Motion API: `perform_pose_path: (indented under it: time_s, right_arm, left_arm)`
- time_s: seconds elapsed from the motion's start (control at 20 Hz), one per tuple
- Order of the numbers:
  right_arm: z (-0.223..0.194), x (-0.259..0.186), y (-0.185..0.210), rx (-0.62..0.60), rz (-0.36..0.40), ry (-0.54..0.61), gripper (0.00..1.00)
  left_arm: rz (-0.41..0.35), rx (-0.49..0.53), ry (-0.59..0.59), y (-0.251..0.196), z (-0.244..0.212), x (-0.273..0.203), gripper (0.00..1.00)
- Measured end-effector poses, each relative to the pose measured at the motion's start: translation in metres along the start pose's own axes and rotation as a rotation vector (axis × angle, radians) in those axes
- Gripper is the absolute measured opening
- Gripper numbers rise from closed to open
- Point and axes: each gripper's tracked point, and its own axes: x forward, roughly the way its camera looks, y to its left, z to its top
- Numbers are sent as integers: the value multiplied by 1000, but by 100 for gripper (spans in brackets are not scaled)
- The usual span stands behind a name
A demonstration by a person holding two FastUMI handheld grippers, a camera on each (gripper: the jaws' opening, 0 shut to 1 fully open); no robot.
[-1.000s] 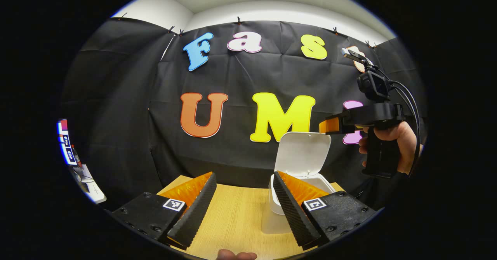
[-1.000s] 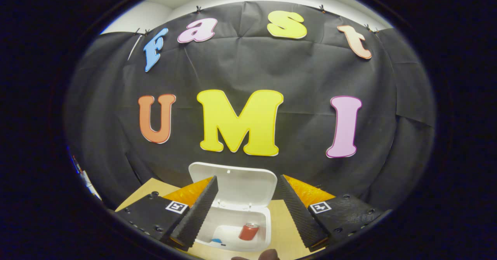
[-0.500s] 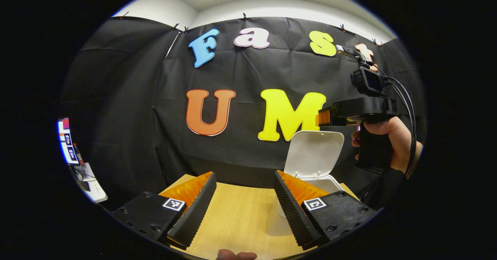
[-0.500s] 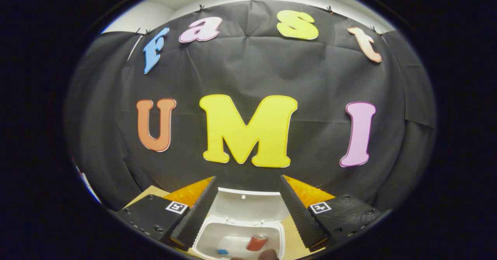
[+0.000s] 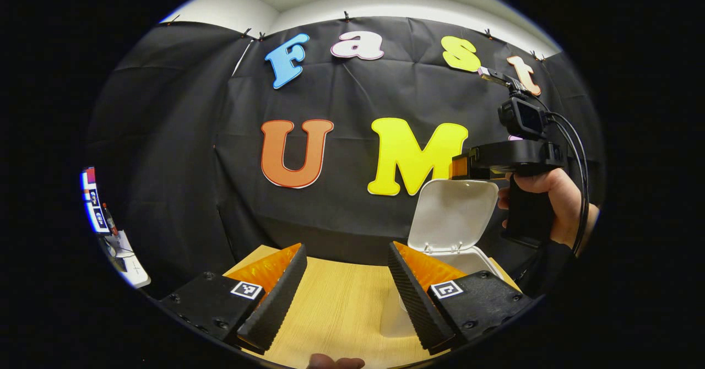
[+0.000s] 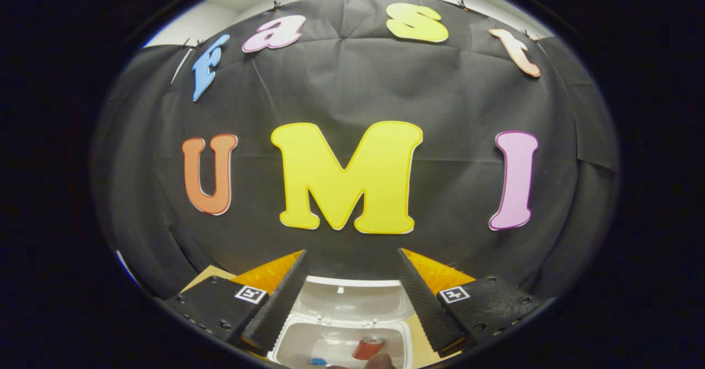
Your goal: Press the lid of the desktop garbage bin to open it, pick up the crumpled paper on the desktop and throw it into the bin, then pick up the pop can on the desktop and drop it into the bin, and finally close the garbage bin lid.
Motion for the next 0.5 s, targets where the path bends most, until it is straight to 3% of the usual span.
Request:
perform_pose_path:
  time_s: [0.5]
  right_arm:
    - [-16, -31, -4, 39, -1, 44, 98]
  left_arm:
    - [-33, 4, -20, -8, 7, -15, 95]
